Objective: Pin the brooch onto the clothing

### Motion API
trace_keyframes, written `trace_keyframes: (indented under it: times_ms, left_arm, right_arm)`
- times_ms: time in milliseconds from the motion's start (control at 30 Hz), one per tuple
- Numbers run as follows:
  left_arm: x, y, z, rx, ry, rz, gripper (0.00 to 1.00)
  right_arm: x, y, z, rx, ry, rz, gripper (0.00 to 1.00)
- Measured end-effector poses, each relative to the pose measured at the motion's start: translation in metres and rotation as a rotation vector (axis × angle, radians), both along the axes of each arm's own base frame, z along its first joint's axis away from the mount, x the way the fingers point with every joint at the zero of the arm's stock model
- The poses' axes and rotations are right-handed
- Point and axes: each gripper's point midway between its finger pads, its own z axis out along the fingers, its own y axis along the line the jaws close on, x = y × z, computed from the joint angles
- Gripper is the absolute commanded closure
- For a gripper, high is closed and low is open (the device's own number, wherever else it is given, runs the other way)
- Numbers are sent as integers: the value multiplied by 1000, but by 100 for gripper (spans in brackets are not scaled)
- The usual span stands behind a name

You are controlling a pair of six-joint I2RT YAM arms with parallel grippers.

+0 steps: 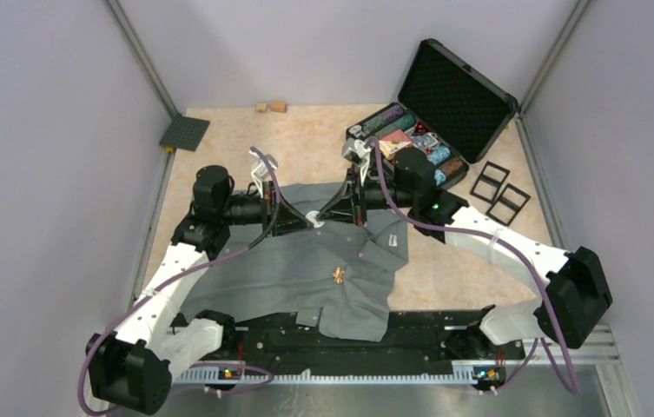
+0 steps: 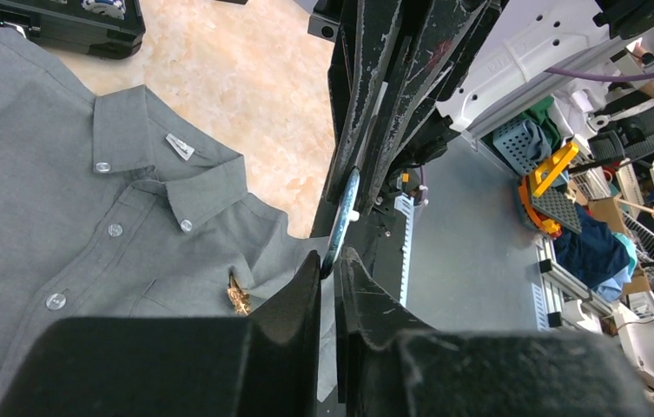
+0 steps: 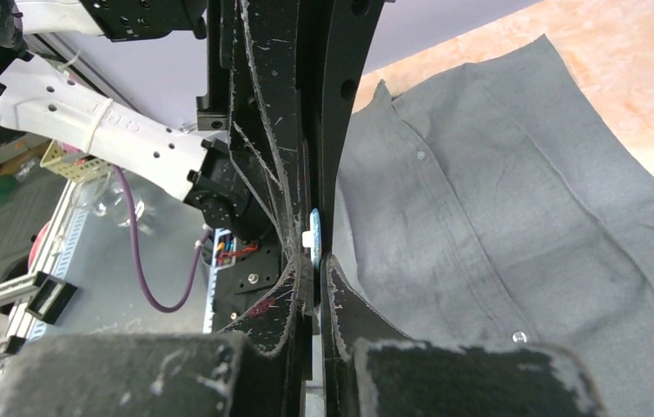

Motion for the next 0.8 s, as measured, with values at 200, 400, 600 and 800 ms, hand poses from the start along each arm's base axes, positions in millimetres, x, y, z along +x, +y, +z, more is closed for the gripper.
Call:
trace_keyframes:
  times_ms: [200, 400, 600, 800]
  left_arm:
    - [-2, 0, 2, -6, 5, -9, 100]
    - [-3, 0, 2, -8, 3, -13, 100]
    - [1, 1, 3, 7, -44, 32, 100]
    - [7, 4, -1, 34, -74, 77, 100]
  right_arm:
    - [-1, 0, 1, 0, 1, 5, 100]
    - [1, 1, 0, -7, 10, 13, 61]
    - [1, 2, -1, -7, 23, 9, 40]
    - [5, 2, 8, 26, 26, 0, 45]
